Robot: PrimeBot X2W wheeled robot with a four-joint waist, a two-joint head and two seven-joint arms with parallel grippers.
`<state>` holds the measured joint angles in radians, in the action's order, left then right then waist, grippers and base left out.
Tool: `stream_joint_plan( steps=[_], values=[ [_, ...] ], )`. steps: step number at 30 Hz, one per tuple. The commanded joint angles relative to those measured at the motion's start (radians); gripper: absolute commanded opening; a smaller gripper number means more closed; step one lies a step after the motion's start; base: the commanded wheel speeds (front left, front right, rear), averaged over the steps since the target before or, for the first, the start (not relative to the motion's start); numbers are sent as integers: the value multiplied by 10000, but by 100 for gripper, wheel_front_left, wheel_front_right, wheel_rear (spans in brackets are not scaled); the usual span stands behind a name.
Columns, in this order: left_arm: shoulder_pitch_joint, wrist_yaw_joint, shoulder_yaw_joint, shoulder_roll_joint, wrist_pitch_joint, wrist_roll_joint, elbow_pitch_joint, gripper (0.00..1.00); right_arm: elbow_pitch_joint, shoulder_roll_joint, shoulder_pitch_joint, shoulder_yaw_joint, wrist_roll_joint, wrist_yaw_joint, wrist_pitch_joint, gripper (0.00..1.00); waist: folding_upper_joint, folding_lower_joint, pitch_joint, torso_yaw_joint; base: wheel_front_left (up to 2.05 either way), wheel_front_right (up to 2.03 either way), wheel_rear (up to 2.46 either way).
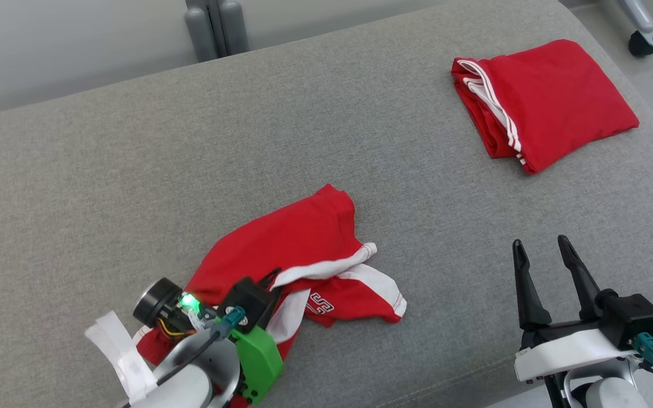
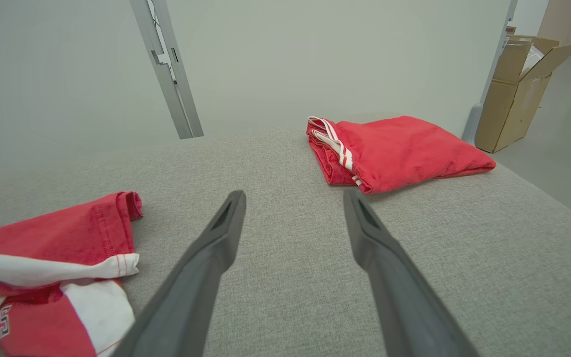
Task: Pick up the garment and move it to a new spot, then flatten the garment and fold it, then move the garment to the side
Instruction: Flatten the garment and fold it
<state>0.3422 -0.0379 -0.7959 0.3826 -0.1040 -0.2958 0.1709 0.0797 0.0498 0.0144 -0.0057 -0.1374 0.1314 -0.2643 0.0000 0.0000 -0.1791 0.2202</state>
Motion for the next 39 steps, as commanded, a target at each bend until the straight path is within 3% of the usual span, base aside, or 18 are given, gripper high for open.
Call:
stream_joint_plan(
  steps=[1, 7, 17, 18, 19, 20, 25, 29, 34, 39],
  values=[
    [248, -8, 145, -40, 76, -94, 27, 0, -25, 13, -99, 19, -33, -15, 2, 100, 0, 0, -31, -22, 0, 0, 0],
    [1305, -162, 1059, 28, 100, -555, 720, 0, -41, 12, -242, 85, -28, -15, 2, 100, 0, 0, -292, -16, 0, 0, 0],
    [3842, -303, 2228, -86, 1052, -794, 4064, 0, -17, 13, -576, 311, 47, -15, 2, 100, 0, 0, -902, 380, 0, 0, 0],
    [4007, -367, 2293, -132, 1296, -787, 4350, 11, -15, 13, -580, 293, 53, -15, 2, 100, 0, 0, -919, 390, 0, 0, 0],
    [4156, -387, 2312, -152, 1522, -711, 4640, 49, -16, 13, -581, 276, 56, -15, 2, 100, 0, 0, -928, 394, 0, 0, 0],
    [4251, -460, 2368, -228, 1768, -736, 5059, 100, -5, 13, -575, 260, 66, -15, 2, 100, 0, 0, -920, 394, 0, 0, 0],
    [4232, -301, 2542, -609, 2561, -1093, 6303, 100, 40, 16, -466, 121, 119, -15, 2, 100, 0, 0, -655, 282, 0, 0, 0],
    [3640, -228, 2885, -794, 3123, -1583, 6526, 100, -27, 16, -252, -39, 180, -15, 2, 100, 0, 0, -267, 42, 0, 0, 0],
    [2273, -542, 3414, -1033, 3650, -1922, 5281, 100, -164, 15, -29, -328, 266, -15, 2, 100, 0, 0, 215, -392, 0, 0, 0],
    [136, -1012, 4063, -1261, 3685, -1578, 2702, 100, -285, 16, 211, -761, 386, -15, 2, 100, 0, 0, 636, -988, 0, 0, 0]
  ],
)
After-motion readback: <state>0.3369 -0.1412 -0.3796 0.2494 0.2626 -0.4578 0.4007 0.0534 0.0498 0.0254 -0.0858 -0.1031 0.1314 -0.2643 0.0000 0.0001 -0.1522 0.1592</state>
